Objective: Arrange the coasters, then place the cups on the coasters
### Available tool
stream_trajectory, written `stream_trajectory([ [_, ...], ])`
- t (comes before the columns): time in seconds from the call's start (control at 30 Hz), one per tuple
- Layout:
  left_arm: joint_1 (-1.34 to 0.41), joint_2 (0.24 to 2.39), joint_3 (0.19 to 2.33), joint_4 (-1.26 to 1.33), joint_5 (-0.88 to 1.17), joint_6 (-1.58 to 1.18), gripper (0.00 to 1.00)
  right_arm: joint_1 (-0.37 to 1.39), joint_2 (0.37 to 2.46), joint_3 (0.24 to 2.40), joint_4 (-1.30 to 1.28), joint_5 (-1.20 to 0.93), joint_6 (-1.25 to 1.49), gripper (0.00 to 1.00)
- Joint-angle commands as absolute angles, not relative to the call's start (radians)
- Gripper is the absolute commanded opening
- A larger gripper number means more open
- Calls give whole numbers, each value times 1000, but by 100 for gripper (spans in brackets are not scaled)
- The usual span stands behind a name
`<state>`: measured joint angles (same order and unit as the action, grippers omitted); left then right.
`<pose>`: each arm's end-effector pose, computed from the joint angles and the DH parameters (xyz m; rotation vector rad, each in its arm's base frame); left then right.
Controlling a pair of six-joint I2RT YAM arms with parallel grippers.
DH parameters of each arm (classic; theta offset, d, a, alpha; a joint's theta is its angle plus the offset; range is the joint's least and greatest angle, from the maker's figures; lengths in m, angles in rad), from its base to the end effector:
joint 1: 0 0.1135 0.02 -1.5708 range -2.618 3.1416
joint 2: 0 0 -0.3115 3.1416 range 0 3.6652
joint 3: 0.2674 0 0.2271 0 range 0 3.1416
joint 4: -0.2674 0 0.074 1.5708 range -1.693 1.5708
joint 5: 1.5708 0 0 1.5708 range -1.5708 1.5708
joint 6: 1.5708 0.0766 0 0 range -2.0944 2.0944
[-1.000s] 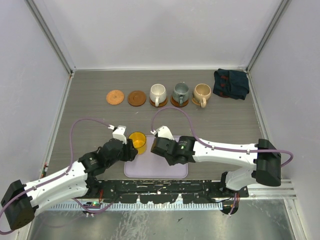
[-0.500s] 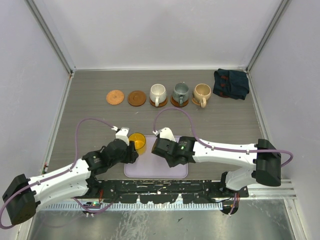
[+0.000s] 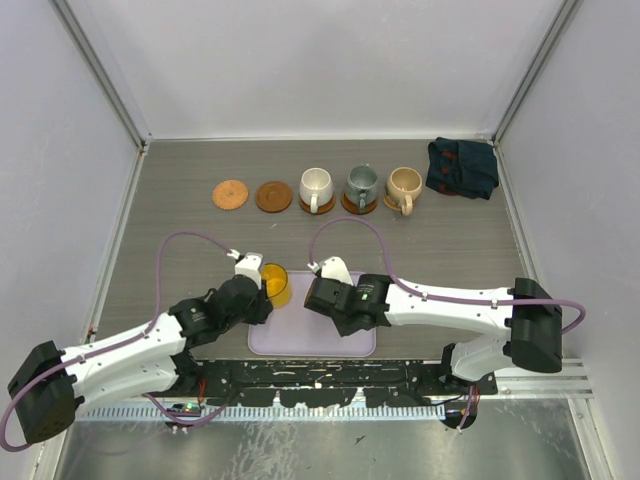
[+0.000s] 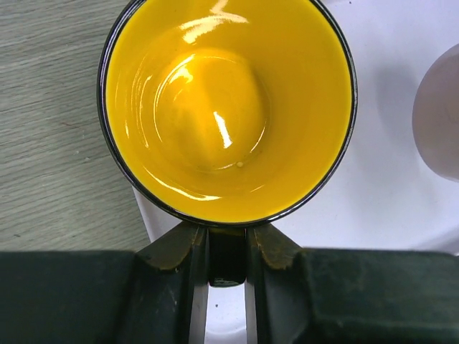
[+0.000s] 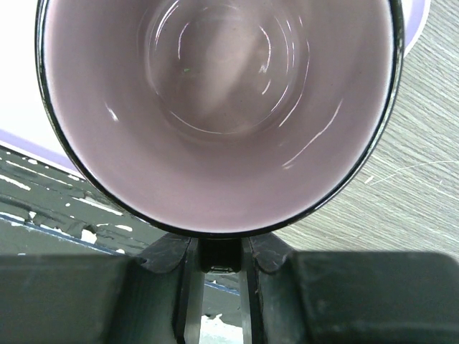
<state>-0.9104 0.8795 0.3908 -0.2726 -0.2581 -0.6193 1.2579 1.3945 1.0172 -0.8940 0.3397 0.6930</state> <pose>0.1076 -0.1066 0.2015 0.2112 2.3399 -0.4762 0.0964 0.2150 0.2556 -0.6839 2.6069 0.0774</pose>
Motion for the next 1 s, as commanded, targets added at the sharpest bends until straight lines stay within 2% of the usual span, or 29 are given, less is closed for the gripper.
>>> stream_trajectory([
  [0.0,-922,835,426,-213,-333,-575,20,1263,1380,1045,-862,413,723,1],
  [0.37,-924,747,400,-33,-496,-491,24,1232,1445,1152,-851,497,686,1],
  [0.63,-924,810,465,-20,-701,-456,24,1091,1531,1271,-700,486,585,1],
  [0.97,-923,825,436,-34,-524,-548,25,1021,1532,1278,-678,467,540,1],
])
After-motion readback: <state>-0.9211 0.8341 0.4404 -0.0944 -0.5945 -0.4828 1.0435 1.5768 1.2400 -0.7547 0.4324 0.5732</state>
